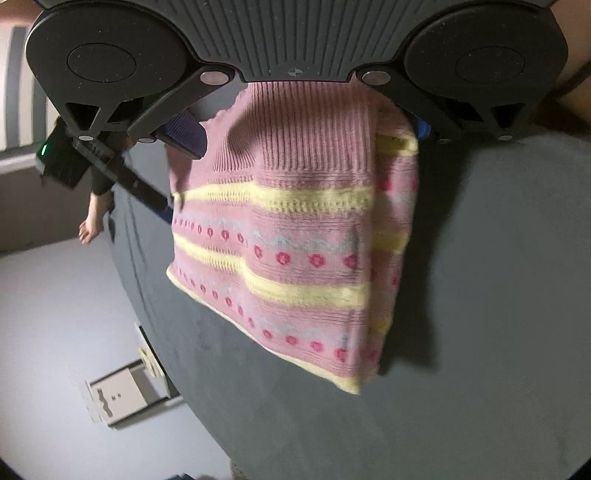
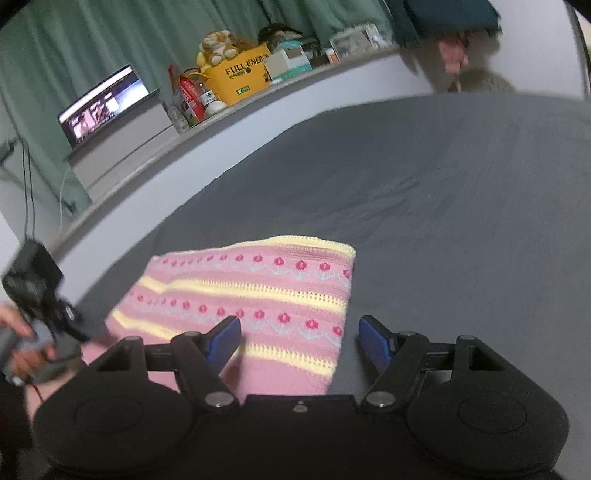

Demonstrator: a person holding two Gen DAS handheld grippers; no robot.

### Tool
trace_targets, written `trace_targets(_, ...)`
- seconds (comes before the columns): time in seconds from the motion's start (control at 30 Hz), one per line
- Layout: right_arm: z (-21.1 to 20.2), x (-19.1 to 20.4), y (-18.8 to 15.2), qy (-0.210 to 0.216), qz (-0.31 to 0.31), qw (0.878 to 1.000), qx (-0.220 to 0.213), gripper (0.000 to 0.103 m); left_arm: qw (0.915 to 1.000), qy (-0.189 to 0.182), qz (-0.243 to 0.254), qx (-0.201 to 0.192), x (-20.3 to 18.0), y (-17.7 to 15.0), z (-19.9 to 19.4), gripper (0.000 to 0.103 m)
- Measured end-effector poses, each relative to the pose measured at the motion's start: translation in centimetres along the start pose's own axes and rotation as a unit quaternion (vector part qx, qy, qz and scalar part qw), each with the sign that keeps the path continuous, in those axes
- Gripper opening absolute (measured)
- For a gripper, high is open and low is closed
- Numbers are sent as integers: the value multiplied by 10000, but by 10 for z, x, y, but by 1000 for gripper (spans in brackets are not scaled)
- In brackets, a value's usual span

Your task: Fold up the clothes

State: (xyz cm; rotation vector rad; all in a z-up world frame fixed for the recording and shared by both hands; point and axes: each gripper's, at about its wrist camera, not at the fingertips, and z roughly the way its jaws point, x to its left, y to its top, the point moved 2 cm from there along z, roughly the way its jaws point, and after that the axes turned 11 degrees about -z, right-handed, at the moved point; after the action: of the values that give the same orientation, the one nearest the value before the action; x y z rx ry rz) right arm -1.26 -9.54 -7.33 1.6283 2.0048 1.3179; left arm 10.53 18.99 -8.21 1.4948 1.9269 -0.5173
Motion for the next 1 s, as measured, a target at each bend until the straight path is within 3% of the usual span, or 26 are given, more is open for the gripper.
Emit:
trace_targets(0.1, 12, -13, 6, 139, 368, 9991, 125, 69, 9999, 90, 75, 5, -3, -3, 0, 96)
trace_targets(0.13, 16, -17, 8, 205, 482, 9985, 157, 67, 9998, 141, 140, -16, -3, -4, -3, 81)
trace_targets(0.17, 21, -20, 10, 300, 610, 9975, 185, 63, 9999, 93, 89, -4, -1, -4, -7, 54)
trace_targets(0.33, 45, -34, 18, 806, 1256, 9883, 322, 59, 10000, -65, -54, -17, 3, -2, -8, 52)
trace_targets(0.53, 51, -36, 16, 903, 1455, 9849, 241, 55, 9991, 91, 339, -243, -3, -7, -19, 39)
trace_targets(0.6, 49, -36, 14, 891, 1472, 9849, 191, 36, 9971, 219, 657, -327, -12, -9, -25, 37)
trace_targets(0.67, 46, -37, 12, 891, 1519, 9843, 105, 26, 9934, 370, 1008, -391, -26, -12, -25, 36)
trace_targets(0.8, 33, -36, 15, 889, 1573, 9834, -164, 23, 9839, 539, 1612, -553, -58, -17, -27, 36)
trace_targets(1.0, -2, -40, 39, 771, 1379, 9858, -577, 21, 9723, 300, 2238, -599, -115, -6, -26, 36)
